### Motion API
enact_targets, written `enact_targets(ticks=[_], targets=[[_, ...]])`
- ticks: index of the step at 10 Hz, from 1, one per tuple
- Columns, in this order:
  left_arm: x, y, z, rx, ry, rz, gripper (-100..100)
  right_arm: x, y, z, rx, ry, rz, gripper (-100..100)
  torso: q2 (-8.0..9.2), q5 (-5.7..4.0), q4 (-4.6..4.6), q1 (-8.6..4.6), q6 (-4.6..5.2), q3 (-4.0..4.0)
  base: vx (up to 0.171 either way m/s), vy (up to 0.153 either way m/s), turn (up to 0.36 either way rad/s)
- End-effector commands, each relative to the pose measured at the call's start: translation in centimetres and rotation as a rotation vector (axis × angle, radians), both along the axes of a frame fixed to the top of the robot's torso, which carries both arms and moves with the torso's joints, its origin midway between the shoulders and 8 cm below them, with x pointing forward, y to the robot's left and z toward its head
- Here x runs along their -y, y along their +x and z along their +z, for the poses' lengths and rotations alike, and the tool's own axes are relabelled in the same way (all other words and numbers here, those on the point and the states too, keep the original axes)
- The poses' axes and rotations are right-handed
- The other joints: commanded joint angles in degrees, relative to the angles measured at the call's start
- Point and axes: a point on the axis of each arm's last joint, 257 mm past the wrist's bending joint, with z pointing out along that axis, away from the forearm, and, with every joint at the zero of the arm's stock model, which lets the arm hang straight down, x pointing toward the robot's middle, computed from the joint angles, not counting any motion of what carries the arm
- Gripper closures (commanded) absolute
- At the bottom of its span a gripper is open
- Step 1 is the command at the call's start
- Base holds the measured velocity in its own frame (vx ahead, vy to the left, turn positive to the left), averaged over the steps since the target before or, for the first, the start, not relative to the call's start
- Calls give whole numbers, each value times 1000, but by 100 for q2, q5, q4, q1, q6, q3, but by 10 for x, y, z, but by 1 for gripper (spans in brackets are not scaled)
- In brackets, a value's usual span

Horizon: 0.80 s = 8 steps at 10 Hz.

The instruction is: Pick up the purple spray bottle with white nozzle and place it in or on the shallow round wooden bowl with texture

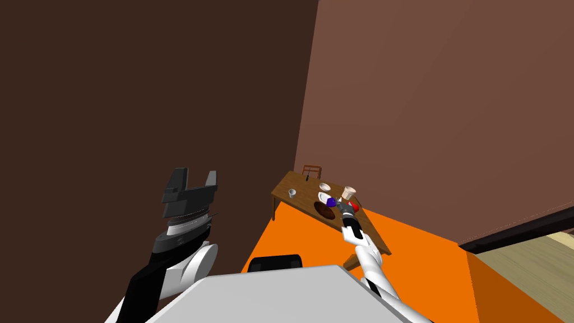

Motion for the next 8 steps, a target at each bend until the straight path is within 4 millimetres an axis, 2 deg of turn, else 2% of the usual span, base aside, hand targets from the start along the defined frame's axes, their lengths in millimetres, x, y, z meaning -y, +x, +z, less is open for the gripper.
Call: enact_targets(ticks=[1, 5, 8], targets=[[0, 0, 0, 0, 0, 0, 0, 7, 8, 12, -2, 2, 2, -100, 0, 0, 0, 0, 0, 0, -22, 1, -73], [0, 0, 0, 0, 0, 0, 0, 14, 16, 23, -2, 2, 3, -100, -6, -1, -2, 2, -1, -4, -6, 0, -20], [0, 0, 0, 0, 0, 0, 0, 14, 16, 23, -2, 2, 3, -100, -6, -1, -2, 2, -1, -3, 1, 0, 4]])
